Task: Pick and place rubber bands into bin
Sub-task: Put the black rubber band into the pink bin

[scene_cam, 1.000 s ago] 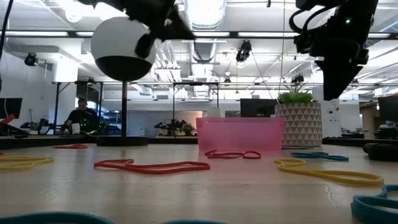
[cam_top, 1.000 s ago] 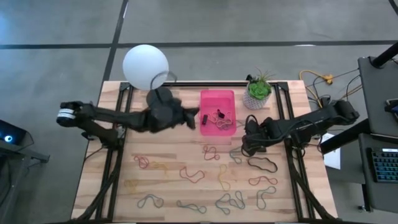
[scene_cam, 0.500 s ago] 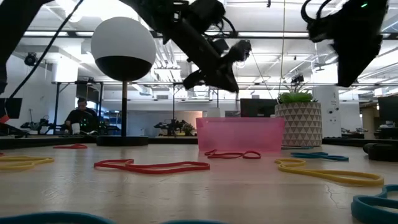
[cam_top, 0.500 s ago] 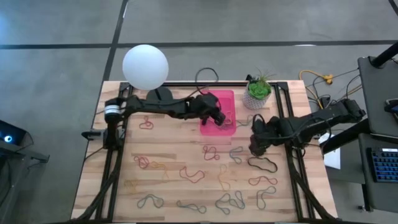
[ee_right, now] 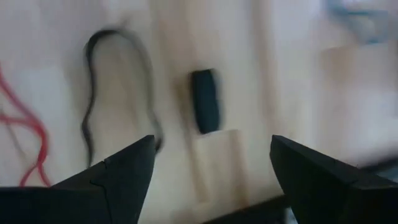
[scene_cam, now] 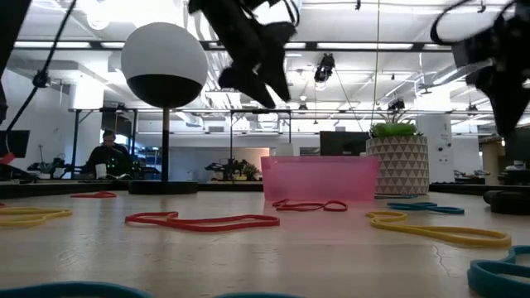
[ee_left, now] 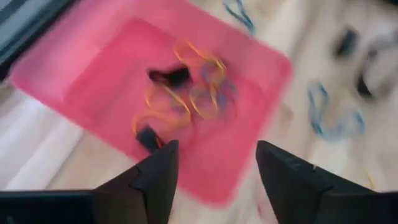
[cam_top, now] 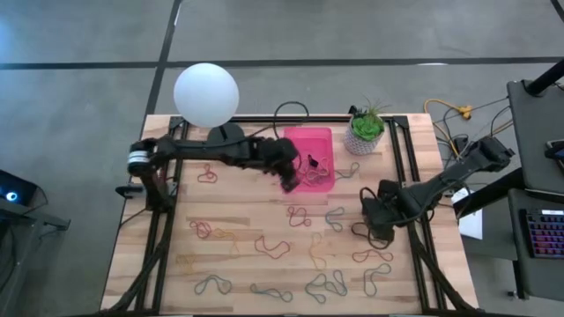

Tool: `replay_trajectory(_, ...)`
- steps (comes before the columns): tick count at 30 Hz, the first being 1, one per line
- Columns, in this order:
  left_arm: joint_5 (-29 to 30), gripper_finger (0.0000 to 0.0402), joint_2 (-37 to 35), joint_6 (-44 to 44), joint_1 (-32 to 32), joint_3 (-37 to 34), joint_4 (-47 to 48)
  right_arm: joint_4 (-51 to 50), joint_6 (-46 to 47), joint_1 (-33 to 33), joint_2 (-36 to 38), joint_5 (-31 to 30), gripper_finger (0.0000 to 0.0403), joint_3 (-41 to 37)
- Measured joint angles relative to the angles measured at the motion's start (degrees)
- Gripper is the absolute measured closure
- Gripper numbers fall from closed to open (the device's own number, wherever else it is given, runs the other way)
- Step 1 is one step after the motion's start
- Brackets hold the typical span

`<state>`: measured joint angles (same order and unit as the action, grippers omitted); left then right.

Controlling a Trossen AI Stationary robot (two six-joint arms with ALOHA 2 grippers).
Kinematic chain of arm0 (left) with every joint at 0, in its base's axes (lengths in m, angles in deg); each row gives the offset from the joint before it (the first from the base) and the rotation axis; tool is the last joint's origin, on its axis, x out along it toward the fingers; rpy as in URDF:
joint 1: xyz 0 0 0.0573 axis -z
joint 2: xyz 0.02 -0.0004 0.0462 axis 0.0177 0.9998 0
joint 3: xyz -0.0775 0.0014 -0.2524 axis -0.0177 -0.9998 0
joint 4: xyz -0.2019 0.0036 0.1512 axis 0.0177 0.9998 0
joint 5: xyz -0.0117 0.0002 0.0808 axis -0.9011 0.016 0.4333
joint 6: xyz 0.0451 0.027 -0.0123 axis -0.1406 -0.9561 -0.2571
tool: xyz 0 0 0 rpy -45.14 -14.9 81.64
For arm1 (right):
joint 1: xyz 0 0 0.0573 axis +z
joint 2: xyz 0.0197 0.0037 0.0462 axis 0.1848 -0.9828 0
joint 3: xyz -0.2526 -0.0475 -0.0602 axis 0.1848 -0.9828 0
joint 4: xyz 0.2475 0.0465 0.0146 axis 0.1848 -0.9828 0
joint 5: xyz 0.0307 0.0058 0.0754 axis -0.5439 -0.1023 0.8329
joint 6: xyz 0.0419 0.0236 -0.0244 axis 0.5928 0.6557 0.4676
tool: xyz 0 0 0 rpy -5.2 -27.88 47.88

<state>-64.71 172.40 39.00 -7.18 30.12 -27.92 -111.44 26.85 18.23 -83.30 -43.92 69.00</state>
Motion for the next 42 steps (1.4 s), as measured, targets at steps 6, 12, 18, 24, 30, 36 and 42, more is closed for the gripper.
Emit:
replay_trajectory(6,0.21,0.0194,-9.73,3.08,5.28,-3.09,7.18,9.73,-1.25,-0.81,0.39,4.16,0.0130,-8.10)
replay_trajectory(12,2.31,0.0194,-17.13,13.83,10.77,-8.62,6.81,15.48,-2.55,-2.34,3.37,4.15,0.0162,-12.19)
replay_trajectory(18,6.05,0.0194,-20.76,22.62,15.58,-14.93,5.86,16.05,3.42,-4.39,6.70,2.52,0.0165,-14.11)
replay_trajectory(24,6.57,0.0194,-21.68,28.41,17.76,-19.77,4.76,19.65,5.49,-8.58,5.25,3.60,0.0161,-15.00)
replay_trajectory(30,6.62,0.0194,-21.60,29.83,18.00,-20.54,4.73,20.95,6.23,-11.55,-0.99,3.94,0.0170,-15.68)
replay_trajectory(36,8.10,0.0194,-21.87,29.29,18.00,-20.54,4.27,26.06,7.42,-15.38,-5.14,4.52,0.0247,-14.60)
replay_trajectory(42,8.10,0.0194,-21.97,28.11,18.00,-20.54,4.30,26.64,3.64,-18.78,-5.34,6.66,0.0382,-6.14)
